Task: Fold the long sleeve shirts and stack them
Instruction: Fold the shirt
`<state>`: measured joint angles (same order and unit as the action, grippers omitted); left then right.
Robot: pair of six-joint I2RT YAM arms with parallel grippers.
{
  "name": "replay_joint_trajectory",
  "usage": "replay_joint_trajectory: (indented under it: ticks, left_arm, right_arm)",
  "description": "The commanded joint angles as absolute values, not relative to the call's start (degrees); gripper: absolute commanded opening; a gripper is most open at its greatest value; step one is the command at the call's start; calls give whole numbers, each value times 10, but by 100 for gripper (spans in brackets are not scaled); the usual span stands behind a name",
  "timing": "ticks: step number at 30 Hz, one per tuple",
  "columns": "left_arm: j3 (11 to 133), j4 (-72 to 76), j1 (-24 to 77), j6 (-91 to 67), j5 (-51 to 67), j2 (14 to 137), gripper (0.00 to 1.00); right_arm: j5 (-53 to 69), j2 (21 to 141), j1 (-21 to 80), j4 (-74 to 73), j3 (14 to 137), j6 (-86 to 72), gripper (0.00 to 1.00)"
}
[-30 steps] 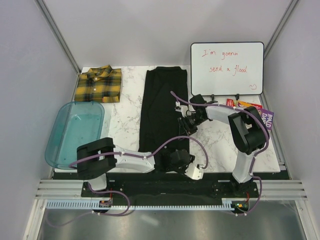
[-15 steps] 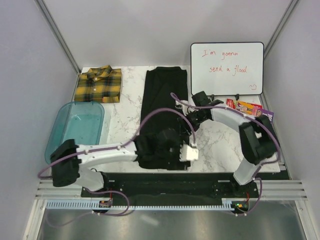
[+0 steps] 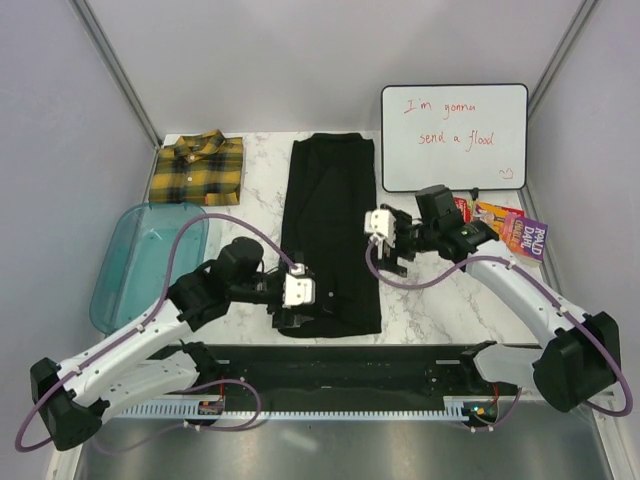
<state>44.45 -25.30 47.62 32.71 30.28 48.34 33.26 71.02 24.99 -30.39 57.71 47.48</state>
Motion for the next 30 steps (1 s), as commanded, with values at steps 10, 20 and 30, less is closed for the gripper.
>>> replay_joint_trajectory:
  ticks: [10,20,30]
  left_arm:
    - [171,-260,438,695,291,397,95]
    - [130,-143,387,723,284,411,93]
    - [218,-253,282,794,388,424,92]
  right_arm:
    - [330,607,351,-266,283,858,88]
    - [285,642,424,-136,219,834,73]
    - [264,656,435,-127,207,847,68]
